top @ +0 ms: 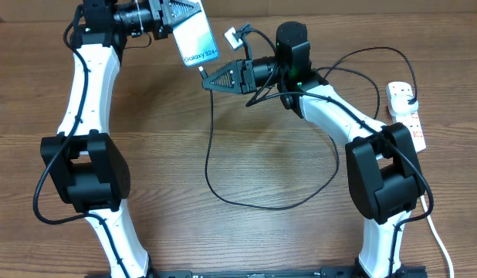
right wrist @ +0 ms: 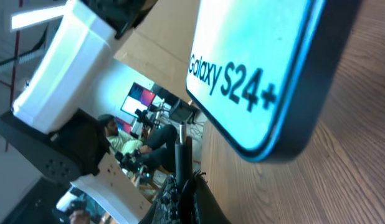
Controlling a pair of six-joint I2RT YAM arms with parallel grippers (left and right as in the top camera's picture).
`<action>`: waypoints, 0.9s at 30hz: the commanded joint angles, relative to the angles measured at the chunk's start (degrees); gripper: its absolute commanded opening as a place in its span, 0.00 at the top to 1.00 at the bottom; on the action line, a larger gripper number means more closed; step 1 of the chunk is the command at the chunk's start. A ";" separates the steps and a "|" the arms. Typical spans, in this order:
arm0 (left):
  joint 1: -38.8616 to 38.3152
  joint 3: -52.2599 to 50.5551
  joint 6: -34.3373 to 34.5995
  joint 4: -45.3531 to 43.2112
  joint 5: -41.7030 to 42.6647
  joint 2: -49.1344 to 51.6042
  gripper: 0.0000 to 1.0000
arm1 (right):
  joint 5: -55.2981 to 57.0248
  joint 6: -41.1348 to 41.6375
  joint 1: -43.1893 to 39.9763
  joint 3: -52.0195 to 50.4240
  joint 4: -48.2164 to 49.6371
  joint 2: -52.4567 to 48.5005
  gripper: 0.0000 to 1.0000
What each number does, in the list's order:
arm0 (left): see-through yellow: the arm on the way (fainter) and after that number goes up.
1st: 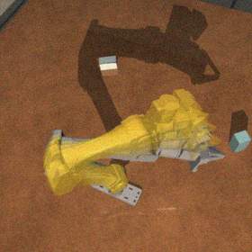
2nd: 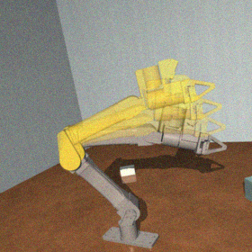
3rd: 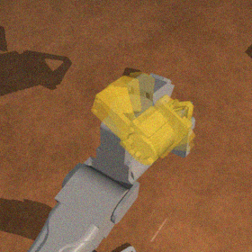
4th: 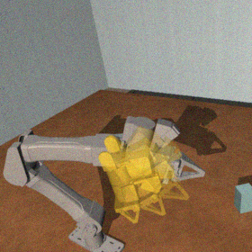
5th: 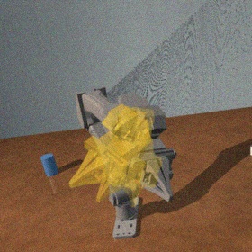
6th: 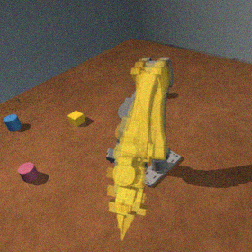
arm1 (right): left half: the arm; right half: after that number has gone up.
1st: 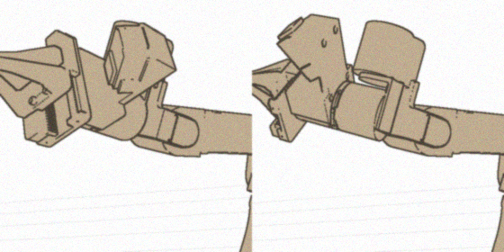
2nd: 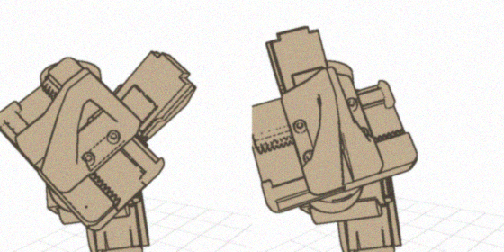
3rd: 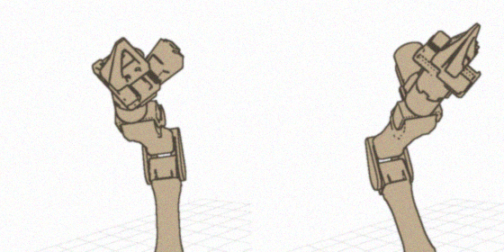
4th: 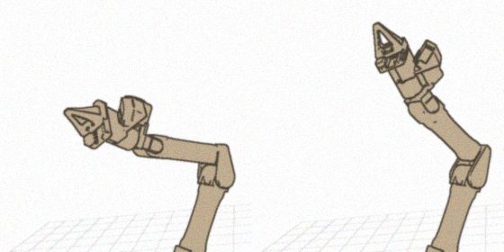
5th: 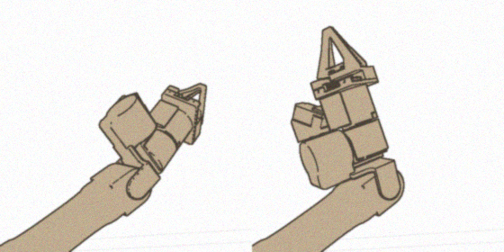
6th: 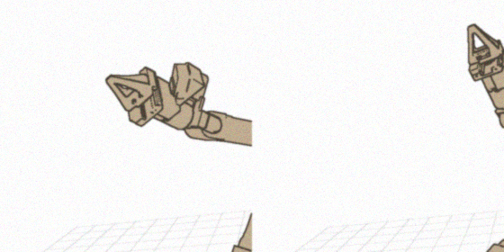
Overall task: Plug charger to phone and switch on socket
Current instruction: 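Lift the cable end with the right gripper toward the phone's bottom, then push the USB-C connector up into the phone's bottom port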
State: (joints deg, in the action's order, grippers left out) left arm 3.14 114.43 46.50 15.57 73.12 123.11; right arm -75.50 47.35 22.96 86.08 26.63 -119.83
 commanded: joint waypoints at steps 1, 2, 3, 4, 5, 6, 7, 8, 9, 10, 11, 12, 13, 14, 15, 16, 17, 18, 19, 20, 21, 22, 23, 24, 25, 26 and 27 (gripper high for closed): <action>0.59 0.37 4.17 -3.06 0.37 -0.52 0.96 | 2.43 5.49 -0.17 0.68 1.46 2.29 0.96; 0.61 0.37 5.03 -3.85 0.37 -0.52 0.96 | 2.54 5.64 -0.17 0.68 1.64 2.29 0.96; 0.66 0.37 6.23 -4.87 0.39 -0.52 0.96 | 2.78 5.68 -0.17 0.68 1.62 2.29 0.96; 0.68 0.37 7.30 -5.88 0.44 -0.52 0.96 | 3.08 6.12 -0.17 0.68 1.62 2.29 0.96; 0.66 0.37 8.15 -6.78 0.48 -0.52 0.96 | 3.50 6.67 -0.17 0.68 1.64 2.29 0.96; 0.66 0.37 8.76 -7.54 0.61 -0.52 0.96 | 3.78 6.71 -0.17 0.68 1.64 2.29 0.96; 0.66 0.37 9.27 -8.13 0.74 -0.52 0.96 | 3.96 6.71 -0.17 0.68 1.64 2.29 0.96; 0.68 0.37 9.49 -8.48 0.85 -0.52 0.96 | 4.13 6.80 -0.17 0.68 1.68 2.29 0.96; 0.70 0.37 9.68 -8.59 0.96 -0.52 0.95 | 4.35 7.17 -0.17 0.68 2.01 2.29 0.96; 0.70 0.37 9.70 -8.61 1.03 -0.52 0.96 | 4.37 7.65 -0.17 0.68 2.67 2.29 0.96; 0.70 0.37 9.70 -8.57 1.05 -0.52 0.96 | 4.46 8.44 -0.17 0.68 3.74 2.29 0.96; 0.70 0.37 9.68 -8.57 1.05 -0.52 0.96 | 4.81 9.35 -0.17 0.68 4.85 2.29 0.96; 0.70 0.37 9.70 -8.57 1.03 -0.52 0.95 | 5.25 10.38 -0.17 0.68 6.08 2.29 0.96; 0.70 0.37 9.73 -8.59 1.01 -0.52 0.95 | 5.62 11.61 -0.17 0.68 7.23 2.29 0.96; 0.70 0.37 10.08 -8.74 0.96 -0.52 0.96 | 5.66 12.92 -0.17 0.68 8.66 2.29 0.96; 0.70 0.37 10.58 -9.16 0.98 -0.52 0.96 | 5.64 14.08 -0.17 0.68 9.84 2.29 0.96; 0.70 0.37 11.04 -9.60 0.94 -0.52 0.96 | 5.62 14.64 -0.17 0.68 10.60 2.29 0.96; 0.70 0.37 11.50 -10.12 0.76 -0.52 0.96 | 5.68 15.13 -0.17 0.68 10.95 2.29 0.96; 0.76 0.37 12.28 -11.37 0.39 -0.52 0.96 | 5.81 15.65 -0.17 0.68 11.30 2.29 0.96; 0.94 0.37 13.18 -12.50 0.33 -0.52 0.96 | 5.88 15.74 -0.17 0.68 11.30 2.29 0.96; 1.20 0.37 14.53 -14.08 0.37 -0.52 0.96 | 5.95 15.74 -0.17 0.68 11.28 2.29 0.96; 1.53 0.37 15.93 -15.50 0.42 -0.52 0.95 | 6.10 15.93 -0.17 0.68 11.30 2.29 0.96; 1.84 0.37 16.98 -16.46 0.55 -0.52 0.96 | 6.47 16.20 -0.17 0.68 11.30 2.29 0.96; 2.10 0.37 17.79 -17.22 0.66 -0.52 0.96 | 6.84 16.48 -0.17 0.68 11.45 2.29 0.96; 2.25 0.37 18.45 -17.73 0.85 -0.52 0.96 | 7.32 17.09 -0.22 0.68 11.93 2.29 0.96; 2.49 0.37 18.51 -17.79 0.98 -0.52 0.96 | 7.76 17.46 -0.22 0.68 12.44 2.29 0.96; 2.58 0.37 18.51 -17.79 1.18 -0.52 0.96 | 8.11 17.81 -0.22 0.68 12.68 2.29 0.96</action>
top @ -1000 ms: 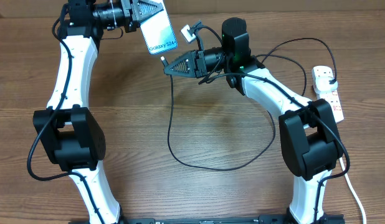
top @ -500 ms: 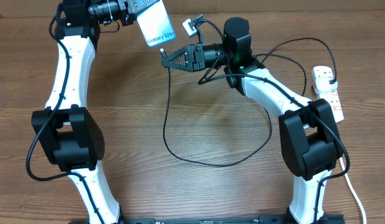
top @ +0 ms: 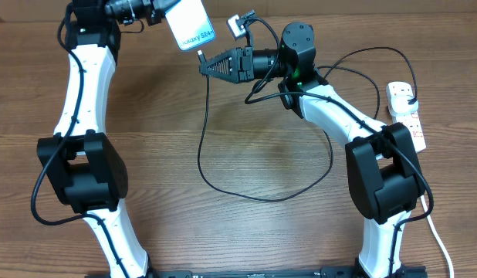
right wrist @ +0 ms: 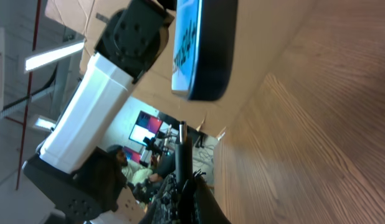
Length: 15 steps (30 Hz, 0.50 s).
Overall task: Plug charger to phone and switch on socket
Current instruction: 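Push the USB-C connector up into the phone's bottom port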
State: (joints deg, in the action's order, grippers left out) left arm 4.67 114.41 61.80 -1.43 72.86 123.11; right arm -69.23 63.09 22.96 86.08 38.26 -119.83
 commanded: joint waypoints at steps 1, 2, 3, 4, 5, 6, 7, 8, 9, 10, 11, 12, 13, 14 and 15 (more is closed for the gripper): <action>1.16 0.39 3.21 -0.76 1.75 -0.52 0.96 | 2.36 3.02 -0.22 0.68 1.62 2.29 0.96; 1.16 0.39 3.21 -0.74 1.77 -0.52 0.96 | 2.56 3.56 -0.22 0.68 2.19 2.29 0.96; 1.16 0.39 3.21 -0.74 1.77 -0.52 0.96 | 2.80 4.09 -0.22 0.68 2.23 2.29 0.96; 1.16 0.39 3.21 -0.74 1.73 -0.52 0.96 | 3.10 4.39 -0.22 0.68 2.27 2.29 0.96; 1.14 0.39 3.30 -0.76 1.73 -0.52 0.96 | 3.39 4.50 -0.20 0.68 2.27 2.27 0.96; 1.03 0.39 3.61 -0.76 1.73 -0.52 0.95 | 3.74 4.68 -0.20 0.68 2.25 2.29 0.96; 1.03 0.39 3.67 -0.76 1.73 -0.52 0.96 | 4.00 4.72 -0.17 0.68 2.25 2.29 0.96; 0.98 0.39 3.67 -0.76 1.70 -0.52 0.96 | 4.33 5.16 -0.17 0.68 2.25 2.29 0.96; 0.98 0.39 3.67 -0.76 1.70 -0.52 0.96 | 4.57 5.79 -0.17 0.68 2.36 2.29 0.96; 0.98 0.39 3.65 -0.76 1.70 -0.52 0.96 | 4.68 6.12 -0.17 0.68 2.62 2.27 0.96; 0.94 0.39 3.65 -0.76 1.68 -0.52 0.95 | 4.72 6.38 -0.17 0.68 3.21 2.27 0.96; 0.92 0.39 3.67 -0.76 1.64 -0.52 0.96 | 4.72 6.73 -0.17 0.68 3.78 2.29 0.96; 0.92 0.39 3.67 -0.76 1.62 -0.52 0.95 | 4.72 7.30 -0.15 0.68 4.04 2.27 0.96; 0.92 0.39 3.67 -0.76 1.62 -0.52 0.96 | 4.72 7.45 -0.15 0.68 4.39 2.27 0.96; 0.92 0.39 3.67 -0.76 1.64 -0.52 0.96 | 4.72 7.45 -0.15 0.68 4.59 2.27 0.96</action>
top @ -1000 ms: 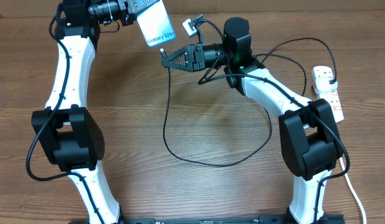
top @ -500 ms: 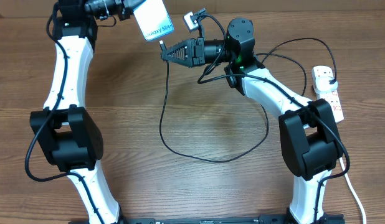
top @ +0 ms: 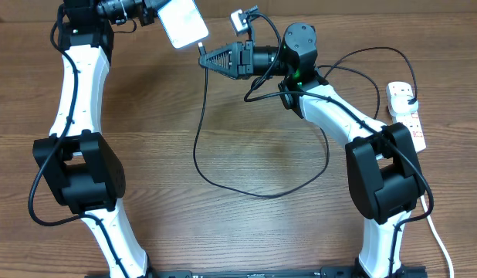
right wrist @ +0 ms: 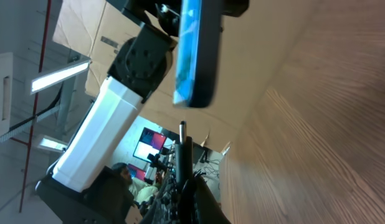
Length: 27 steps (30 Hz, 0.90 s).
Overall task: Plug charger to phone and switch on socket
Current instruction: 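Push the USB-C connector up into the phone's bottom port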
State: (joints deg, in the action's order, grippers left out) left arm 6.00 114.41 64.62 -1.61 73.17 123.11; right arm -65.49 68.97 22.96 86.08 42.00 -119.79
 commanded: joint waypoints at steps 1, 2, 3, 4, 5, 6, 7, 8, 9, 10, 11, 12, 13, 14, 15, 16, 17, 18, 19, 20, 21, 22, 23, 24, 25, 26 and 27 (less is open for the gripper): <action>-0.46 0.39 0.85 -0.59 1.31 -0.52 0.96 | 0.98 1.57 -0.15 0.68 0.85 2.25 0.96; -0.50 0.39 0.85 -0.59 1.27 -0.52 0.96 | 0.98 1.57 -0.15 0.68 0.85 2.25 0.96; -0.57 0.39 0.85 -0.59 1.20 -0.52 0.95 | 0.98 1.57 -0.15 0.68 0.85 2.25 0.96; -0.72 0.39 1.07 -0.59 1.16 -0.52 0.95 | 0.98 1.57 -0.15 0.68 0.83 2.25 0.96; -0.76 0.39 1.46 -0.61 1.11 -0.52 0.95 | 0.98 1.57 -0.15 0.68 0.83 2.23 0.96; -0.81 0.39 1.97 -0.61 1.07 -0.52 0.95 | 0.98 1.57 -0.15 0.66 0.83 2.23 0.96; -0.81 0.39 2.51 -0.61 1.05 -0.52 0.96 | 0.98 1.55 -0.15 0.66 0.83 2.23 0.96; -0.85 0.39 2.75 -0.61 1.01 -0.52 0.96 | 0.98 1.57 -0.15 0.66 0.83 2.23 0.96; -0.94 0.39 2.75 -0.61 0.98 -0.52 0.95 | 1.01 1.55 -0.15 0.66 0.83 2.23 0.96; -1.09 0.39 2.75 -0.61 0.90 -0.52 0.96 | 0.98 1.57 -0.15 0.66 0.83 2.23 0.96; -1.18 0.39 2.97 -0.61 0.81 -0.52 0.96 | 0.98 1.55 -0.15 0.66 0.83 2.23 0.96; -1.25 0.39 3.17 -0.61 0.76 -0.52 0.95 | 0.98 1.55 -0.15 0.66 0.83 2.25 0.96; -1.31 0.39 3.15 -0.63 0.72 -0.52 0.95 | 0.98 1.55 -0.15 0.66 0.83 2.23 0.96; -1.40 0.39 3.15 -0.61 0.70 -0.52 0.96 | 0.98 1.55 -0.15 0.66 0.83 2.23 0.96; -1.53 0.39 3.13 -0.61 0.70 -0.52 0.95 | 0.98 1.57 -0.15 0.66 0.83 2.23 0.96; -1.68 0.39 3.15 -0.61 0.70 -0.52 0.96 | 0.98 1.55 -0.15 0.66 0.83 2.23 0.96; -1.77 0.39 3.13 -0.63 0.70 -0.52 0.95 | 0.96 1.55 -0.15 0.66 0.83 2.23 0.96; -1.81 0.39 3.15 -0.72 0.70 -0.52 0.96 | 0.98 1.55 -0.15 0.68 0.83 2.23 0.96; -1.81 0.39 3.15 -0.85 0.72 -0.52 0.96 | 0.96 1.55 -0.15 0.66 0.83 2.23 0.96; -1.81 0.39 3.15 -0.83 0.72 -0.52 0.96 | 0.96 1.55 -0.15 0.66 0.83 2.23 0.96; -1.81 0.39 3.15 -0.83 0.72 -0.52 0.96 | 0.98 1.55 -0.15 0.66 0.83 2.23 0.96; -1.90 0.39 3.15 -0.83 0.72 -0.52 0.95 | 0.98 1.55 -0.15 0.66 0.83 2.23 0.96; -2.01 0.39 3.15 -0.83 0.74 -0.52 0.96 | 0.98 1.55 -0.15 0.66 0.83 2.23 0.96; -2.08 0.39 3.15 -0.83 0.72 -0.52 0.95 | 0.98 1.55 -0.15 0.66 0.83 2.23 0.96; -2.23 0.39 3.10 -0.83 0.57 -0.52 0.95 | 0.98 1.55 -0.15 0.66 0.83 2.23 0.96; -2.29 0.39 3.08 -0.83 0.31 -0.52 0.96 | 0.98 1.55 -0.15 0.66 0.83 2.23 0.96; -2.45 0.39 3.06 -0.85 0.15 -0.52 0.96 | 0.98 1.55 -0.15 0.66 0.83 2.23 0.96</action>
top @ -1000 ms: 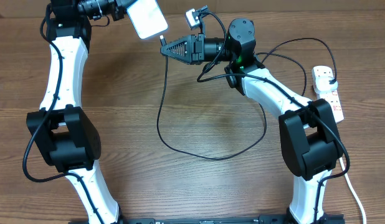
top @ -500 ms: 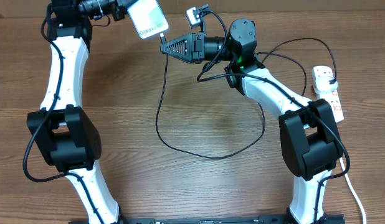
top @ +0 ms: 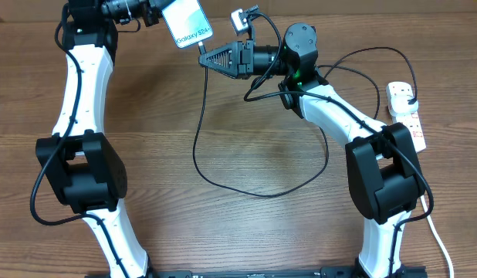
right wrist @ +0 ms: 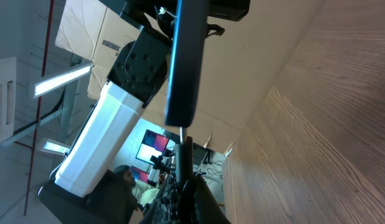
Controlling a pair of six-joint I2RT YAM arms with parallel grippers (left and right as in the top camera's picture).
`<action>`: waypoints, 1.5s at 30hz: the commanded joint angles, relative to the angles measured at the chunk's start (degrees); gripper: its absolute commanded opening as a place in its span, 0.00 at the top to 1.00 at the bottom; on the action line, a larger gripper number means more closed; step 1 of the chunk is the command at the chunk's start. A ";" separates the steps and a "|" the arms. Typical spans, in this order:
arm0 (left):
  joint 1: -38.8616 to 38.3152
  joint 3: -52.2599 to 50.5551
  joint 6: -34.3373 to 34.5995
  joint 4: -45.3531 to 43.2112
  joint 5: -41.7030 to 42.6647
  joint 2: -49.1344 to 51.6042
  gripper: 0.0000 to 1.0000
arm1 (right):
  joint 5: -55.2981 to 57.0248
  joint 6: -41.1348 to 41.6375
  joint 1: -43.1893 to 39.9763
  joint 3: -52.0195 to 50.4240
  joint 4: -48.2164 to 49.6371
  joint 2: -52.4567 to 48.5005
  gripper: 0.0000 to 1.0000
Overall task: Plug charger to phone and switch on socket
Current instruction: 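Push the USB-C connector up into the phone's bottom port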
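Observation:
A phone with a pale screen reading Galaxy S24+ is held above the table's far left by my left gripper, shut on its upper end. My right gripper is shut on the black charger plug, whose metal tip points at the phone's lower edge. In the right wrist view the phone shows edge-on, with the tip right at that edge. The black cable loops down over the table. The white socket strip lies at the far right.
The wooden table bears only the cable loop in its middle. A white lead runs from the strip toward the front right. The right wrist camera sticks up close beside the phone.
The phone has turned, so its printed face shows overhead and it stands edge-on to the right wrist camera. The gap between the plug tip and the phone's lower edge has closed.
At first the phone hung further right, its lower corner over the plug. The left arm then carried it up and left and tilted it, while the right gripper lifted the plug toward it. The plug tip now stands at the phone's lower edge.

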State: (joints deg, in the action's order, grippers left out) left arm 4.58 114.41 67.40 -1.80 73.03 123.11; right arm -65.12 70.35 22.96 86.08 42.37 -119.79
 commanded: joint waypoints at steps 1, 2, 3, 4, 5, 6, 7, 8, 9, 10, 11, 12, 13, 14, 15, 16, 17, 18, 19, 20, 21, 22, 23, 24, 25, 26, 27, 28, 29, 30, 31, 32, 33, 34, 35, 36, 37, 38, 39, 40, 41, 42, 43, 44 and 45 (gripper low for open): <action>-1.20 0.39 0.26 -0.66 0.15 -0.52 0.96 | 0.61 0.17 -0.15 0.66 0.46 2.23 0.96; -1.31 0.39 0.00 -0.70 0.15 -0.52 0.96 | 0.57 0.17 -0.15 0.66 0.46 2.23 0.96; -1.38 0.39 -0.17 -0.98 0.22 -0.52 0.96 | 0.50 0.17 -0.15 0.66 0.46 2.23 0.96; -1.38 0.39 -0.59 -1.31 0.26 -0.52 0.96 | 0.35 0.15 -0.17 0.66 0.46 2.23 0.96; -1.38 0.39 -0.81 -1.31 0.26 -0.52 0.96 | 0.13 0.17 -0.17 0.66 0.46 2.23 0.96; -1.38 0.39 -0.92 -1.33 0.24 -0.52 0.96 | -0.07 0.17 -0.17 0.66 0.46 2.23 0.96; -1.29 0.39 -0.96 -1.33 0.15 -0.52 0.95 | -0.28 0.17 -0.17 0.66 0.46 2.23 0.96; -1.18 0.39 -0.94 -1.46 0.00 -0.52 0.95 | -0.35 0.15 -0.17 0.61 0.46 2.23 0.96; -1.05 0.39 -0.94 -1.51 -0.22 -0.52 0.96 | -0.42 0.17 -0.22 0.57 0.46 2.23 0.96; -0.87 0.39 -0.94 -1.51 -0.52 -0.52 0.96 | -0.50 0.15 -0.22 0.55 0.44 2.23 0.96; -0.68 0.39 -0.94 -1.51 -0.85 -0.52 0.96 | -0.50 0.15 -0.22 0.55 0.44 2.23 0.96; -0.44 0.39 -0.92 -1.51 -1.14 -0.52 0.96 | -0.48 0.15 -0.22 0.52 0.44 2.23 0.96; -0.17 0.39 -0.92 -1.51 -1.31 -0.52 0.96 | -0.48 0.15 -0.22 0.52 0.44 2.23 0.96; -0.02 0.39 -0.92 -1.49 -1.42 -0.52 0.96 | -0.48 0.15 -0.22 0.52 0.44 2.23 0.96; 0.11 0.39 -0.92 -1.51 -1.44 -0.52 0.96 | -0.48 0.15 -0.22 0.52 0.44 2.23 0.96; 0.22 0.39 -0.92 -1.51 -1.46 -0.52 0.96 | -0.48 0.15 -0.22 0.52 0.44 2.23 0.96; 0.35 0.39 -0.94 -1.49 -1.51 -0.52 0.96 | -0.48 0.11 -0.22 0.52 0.44 2.23 0.96; 0.42 0.39 -0.94 -1.51 -1.64 -0.52 0.96 | -0.48 -0.09 -0.22 0.52 0.44 2.23 0.96; 0.55 0.39 -0.96 -1.55 -1.70 -0.52 0.95 | -0.48 -0.09 -0.22 0.52 0.44 2.23 0.96; 0.61 0.39 -0.96 -1.68 -1.66 -0.52 0.96 | -0.48 -0.07 -0.22 0.52 0.44 2.23 0.96; 0.66 0.39 -0.98 -1.70 -1.64 -0.52 0.96 | -0.46 -0.07 -0.22 0.52 0.46 2.23 0.96; 0.66 0.39 -1.01 -1.70 -1.57 -0.52 0.96 | -0.42 -0.07 -0.22 0.52 0.46 2.23 0.96; 0.66 0.39 -0.98 -1.70 -1.53 -0.52 0.96 | -0.33 -0.07 -0.22 0.52 0.46 2.23 0.96; 0.63 0.39 -0.98 -1.70 -1.49 -0.52 0.96 | -0.24 -0.07 -0.22 0.52 0.46 2.23 0.96; 0.59 0.39 -0.98 -1.68 -1.44 -0.52 0.96 | -0.15 -0.04 -0.22 0.52 0.46 2.23 0.96; 0.55 0.39 -1.01 -1.68 -1.42 -0.52 0.96 | -0.04 -0.04 -0.22 0.52 0.46 2.23 0.96; 0.46 0.39 -1.01 -1.68 -1.42 -0.52 0.95 | 0.11 -0.07 -0.22 0.52 0.46 2.23 0.96; 0.28 0.39 -1.01 -1.70 -1.46 -0.52 0.96 | 0.46 -0.04 -0.22 0.52 0.46 2.23 0.96; 0.17 0.39 -1.01 -1.70 -1.49 -0.52 0.96 | 0.63 -0.02 -0.22 0.52 0.46 2.23 0.96; 0.11 0.39 -1.01 -1.70 -1.49 -0.52 0.96 | 0.83 0.00 -0.22 0.52 0.46 2.23 0.96; 0.11 0.39 -1.01 -1.70 -1.49 -0.52 0.96 | 0.94 0.20 -0.22 0.52 0.50 2.23 0.96; 0.11 0.39 -1.01 -1.70 -1.49 -0.52 0.96 | 1.05 0.22 -0.22 0.52 0.52 2.23 0.96; 0.11 0.39 -1.01 -1.68 -1.51 -0.52 0.96 | 1.11 0.28 -0.22 0.52 0.50 2.23 0.96; 0.11 0.39 -1.01 -1.70 -1.53 -0.52 0.95 | 1.11 0.42 -0.17 0.52 0.50 2.23 0.96; 0.11 0.39 -1.01 -1.68 -1.53 -0.52 0.96 | 1.11 0.57 -0.15 0.52 0.50 2.23 0.96; 0.11 0.39 -1.01 -1.70 -1.57 -0.52 0.96 | 1.14 0.74 -0.15 0.52 0.50 2.23 0.96; 0.09 0.39 -1.01 -1.68 -1.57 -0.52 0.96 | 1.29 1.31 -0.15 0.52 0.50 2.23 0.96; 0.00 0.39 -1.01 -1.68 -1.60 -0.52 0.96 | 1.51 1.55 -0.15 0.52 0.52 2.23 0.96; -0.04 0.39 -1.01 -1.70 -1.60 -0.52 0.96 | 1.73 1.66 -0.15 0.52 0.52 2.23 0.96; -0.11 0.39 -1.01 -1.70 -1.62 -0.52 0.96 | 2.01 1.70 -0.15 0.52 0.55 2.23 0.96; -0.17 0.39 -1.01 -1.70 -1.70 -0.52 0.96 | 2.12 1.68 -0.15 0.52 0.55 2.23 0.96; -0.24 0.39 -1.03 -1.75 -1.77 -0.52 0.96 | 2.12 1.70 -0.15 0.52 0.55 2.23 0.96; -0.33 0.39 -1.18 -1.73 -1.90 -0.52 0.96 | 2.12 1.70 -0.15 0.52 0.52 2.23 0.96; -0.37 0.39 -1.55 -1.73 -2.03 -0.52 0.96 | 2.12 1.70 -0.15 0.52 0.55 2.23 0.96; -0.37 0.39 -1.86 -1.73 -2.10 -0.52 0.96 | 2.12 1.70 -0.15 0.52 0.55 2.23 0.96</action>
State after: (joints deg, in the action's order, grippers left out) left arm 4.86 114.41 67.26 -2.85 71.29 123.11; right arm -63.90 71.57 22.96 86.08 42.44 -119.79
